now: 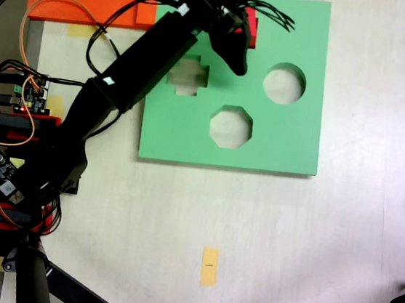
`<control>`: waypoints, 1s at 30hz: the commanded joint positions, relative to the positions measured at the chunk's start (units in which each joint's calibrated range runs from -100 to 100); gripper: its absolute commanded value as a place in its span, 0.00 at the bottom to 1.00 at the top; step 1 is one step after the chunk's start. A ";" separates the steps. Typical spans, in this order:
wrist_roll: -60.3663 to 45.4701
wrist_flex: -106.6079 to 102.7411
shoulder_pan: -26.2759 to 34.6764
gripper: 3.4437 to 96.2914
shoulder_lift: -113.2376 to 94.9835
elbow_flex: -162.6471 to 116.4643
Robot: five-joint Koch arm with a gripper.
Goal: Put the square block into the corresponding hole
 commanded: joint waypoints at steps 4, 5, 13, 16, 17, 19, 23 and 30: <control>-19.34 -13.96 -4.25 0.97 -39.74 1.58; -24.62 -14.83 -5.18 0.91 -45.33 1.58; -41.81 -7.51 -20.07 0.69 -67.96 1.58; -43.96 -5.68 -24.03 0.69 -66.98 0.38; -45.52 -4.14 -24.57 0.68 -68.79 -3.61; -47.47 3.85 -25.20 0.67 -77.59 -19.26; -48.84 31.87 -25.74 0.66 -96.17 -57.14; -54.70 93.40 -24.96 0.63 -115.72 -126.94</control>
